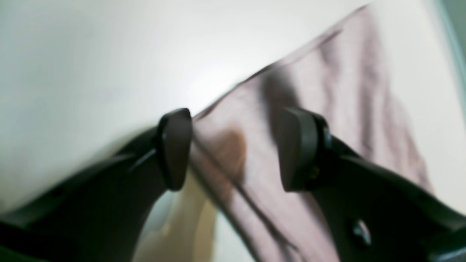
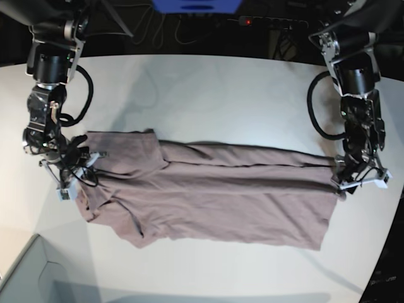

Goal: Layout the t-shirt on the table in an organized manner, then fold the t-shirt properly
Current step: 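Hold the shirt edge with both grippers and lay it flat, then lift the shirt edge with both grippers and stretch it apart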

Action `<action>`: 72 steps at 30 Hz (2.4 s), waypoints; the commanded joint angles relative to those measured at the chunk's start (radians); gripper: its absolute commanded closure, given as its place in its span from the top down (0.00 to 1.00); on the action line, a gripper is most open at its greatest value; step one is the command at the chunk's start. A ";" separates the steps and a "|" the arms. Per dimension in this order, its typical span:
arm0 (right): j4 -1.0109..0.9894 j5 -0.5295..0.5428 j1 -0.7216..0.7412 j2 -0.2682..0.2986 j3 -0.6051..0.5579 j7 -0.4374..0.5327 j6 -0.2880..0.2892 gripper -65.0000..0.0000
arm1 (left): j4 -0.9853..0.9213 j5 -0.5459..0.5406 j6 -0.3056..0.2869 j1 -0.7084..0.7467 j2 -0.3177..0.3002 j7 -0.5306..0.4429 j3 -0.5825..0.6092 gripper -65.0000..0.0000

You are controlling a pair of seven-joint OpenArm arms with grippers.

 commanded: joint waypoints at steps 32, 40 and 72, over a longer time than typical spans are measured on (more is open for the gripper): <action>0.019 0.011 -0.025 0.013 0.005 0.018 -0.003 0.00 | 0.020 -0.001 -0.006 -0.022 0.007 -0.008 -0.003 0.00; 0.019 0.011 -0.026 0.013 0.005 0.018 -0.003 0.00 | 0.023 -0.003 0.000 -0.002 -0.001 -0.008 -0.003 0.27; 0.019 0.011 -0.046 0.013 0.005 0.021 -0.003 0.00 | -0.104 -0.003 -0.006 -0.070 0.007 -0.016 -0.003 0.00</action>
